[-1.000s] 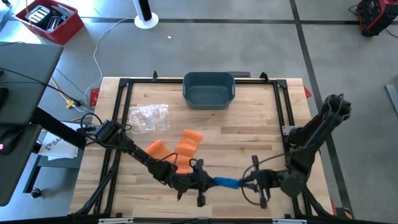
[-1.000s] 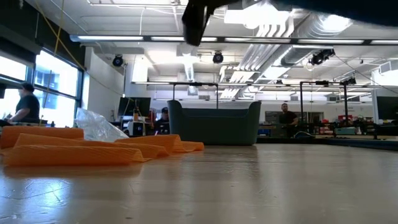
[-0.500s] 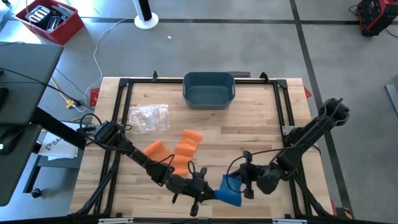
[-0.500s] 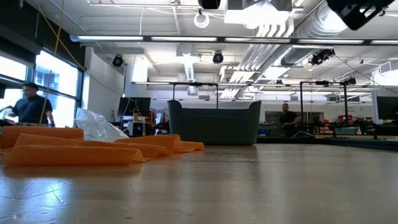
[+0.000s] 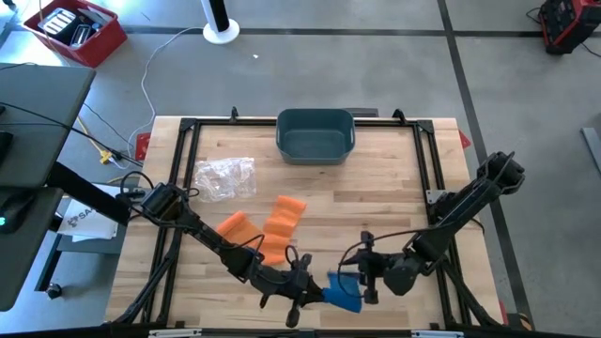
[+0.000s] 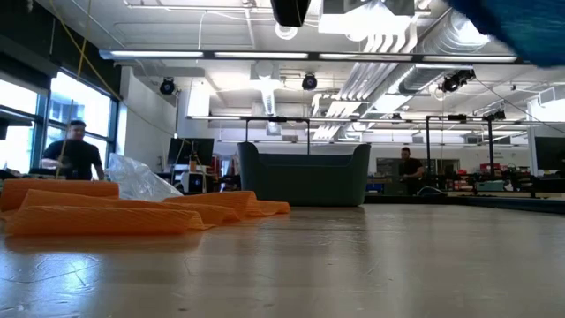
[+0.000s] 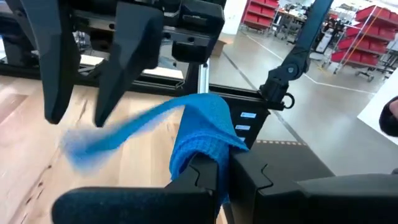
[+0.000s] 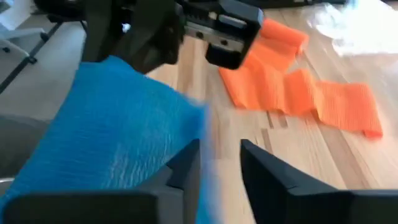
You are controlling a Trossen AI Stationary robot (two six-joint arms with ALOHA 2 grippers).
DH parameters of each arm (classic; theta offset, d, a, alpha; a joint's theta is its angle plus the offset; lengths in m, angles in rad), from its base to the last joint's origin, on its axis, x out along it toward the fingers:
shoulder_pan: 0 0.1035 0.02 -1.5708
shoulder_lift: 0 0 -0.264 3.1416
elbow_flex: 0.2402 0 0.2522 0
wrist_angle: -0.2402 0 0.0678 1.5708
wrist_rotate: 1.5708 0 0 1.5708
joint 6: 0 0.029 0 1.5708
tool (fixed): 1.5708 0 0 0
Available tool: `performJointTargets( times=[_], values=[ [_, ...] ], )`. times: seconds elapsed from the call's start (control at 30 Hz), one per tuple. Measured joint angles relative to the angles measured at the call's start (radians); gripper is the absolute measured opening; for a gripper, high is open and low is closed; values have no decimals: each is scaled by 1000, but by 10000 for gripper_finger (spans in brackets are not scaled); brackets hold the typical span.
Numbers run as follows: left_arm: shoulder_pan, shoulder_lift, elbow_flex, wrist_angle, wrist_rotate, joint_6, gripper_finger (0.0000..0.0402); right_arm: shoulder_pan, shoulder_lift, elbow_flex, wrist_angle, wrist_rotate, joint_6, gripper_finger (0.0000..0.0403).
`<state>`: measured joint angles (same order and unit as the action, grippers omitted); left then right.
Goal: Roll bandage
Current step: Roll the blue bandage
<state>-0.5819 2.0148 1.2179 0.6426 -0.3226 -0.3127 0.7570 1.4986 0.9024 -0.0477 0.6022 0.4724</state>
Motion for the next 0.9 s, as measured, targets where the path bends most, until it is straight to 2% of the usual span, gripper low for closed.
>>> performJointTargets(
  times=[0.17, 0.33, 0.47, 0.6, 0.77, 0.9],
  values=[
    [0, 0, 0, -3, -19, -1, 12, 0, -20, 0, -1, 7, 13, 148],
    [-5, 3, 0, 4, -34, -8, 12, 43, -63, 0, -38, 104, 43, 151],
    [-8, 3, 0, 6, -57, -7, 12, 128, -116, 0, -90, 206, 21, 146],
    [-8, 4, 0, 21, -62, -7, 12, 265, -125, 0, -105, 230, -35, 144],
    [-8, 4, 0, 79, -63, 9, 12, 426, -34, 0, -40, 311, 23, 144],
    [-3, 5, 0, 178, -20, 39, 12, 496, 99, 0, 138, 398, 18, 144]
  ],
)
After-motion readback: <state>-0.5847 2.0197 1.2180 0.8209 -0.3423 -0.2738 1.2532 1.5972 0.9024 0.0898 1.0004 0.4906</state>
